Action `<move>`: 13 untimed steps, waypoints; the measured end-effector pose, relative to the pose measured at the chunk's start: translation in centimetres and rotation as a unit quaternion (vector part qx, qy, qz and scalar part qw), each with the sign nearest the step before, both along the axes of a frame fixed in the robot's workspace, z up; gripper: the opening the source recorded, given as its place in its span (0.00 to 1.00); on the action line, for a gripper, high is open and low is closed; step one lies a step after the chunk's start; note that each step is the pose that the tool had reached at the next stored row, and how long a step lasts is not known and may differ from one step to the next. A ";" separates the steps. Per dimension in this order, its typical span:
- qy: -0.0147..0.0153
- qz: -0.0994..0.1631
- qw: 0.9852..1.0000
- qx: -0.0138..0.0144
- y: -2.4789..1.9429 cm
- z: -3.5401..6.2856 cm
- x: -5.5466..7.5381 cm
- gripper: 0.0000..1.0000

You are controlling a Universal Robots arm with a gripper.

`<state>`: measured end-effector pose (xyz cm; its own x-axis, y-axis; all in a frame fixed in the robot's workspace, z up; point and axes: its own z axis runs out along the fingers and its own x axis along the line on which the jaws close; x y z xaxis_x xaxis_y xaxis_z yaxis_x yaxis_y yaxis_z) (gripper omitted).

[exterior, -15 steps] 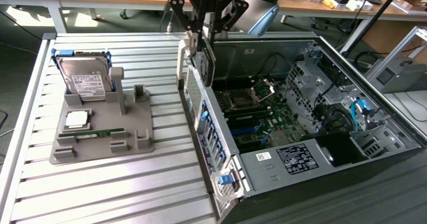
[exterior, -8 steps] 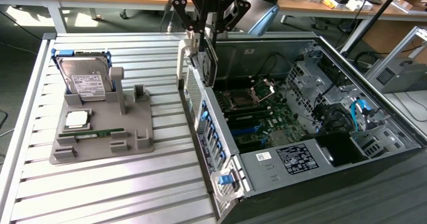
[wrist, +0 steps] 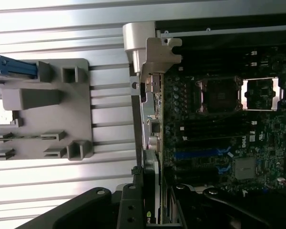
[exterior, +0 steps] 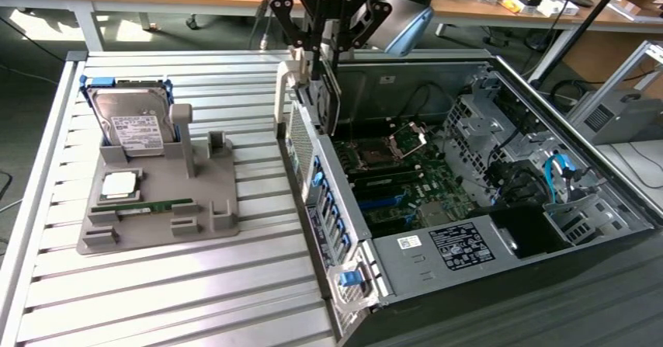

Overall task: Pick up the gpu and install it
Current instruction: 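Pick up the gpu and move the gpu toward the slot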

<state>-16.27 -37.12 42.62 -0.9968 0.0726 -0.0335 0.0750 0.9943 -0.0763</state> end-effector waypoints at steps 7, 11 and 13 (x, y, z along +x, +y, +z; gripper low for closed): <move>0.000 0.000 1.000 -0.002 0.00 0.00 0.3 0.27; 0.000 0.000 1.000 -0.003 0.00 0.00 0.6 0.27; 0.000 0.000 1.000 -0.004 0.00 0.00 0.7 0.27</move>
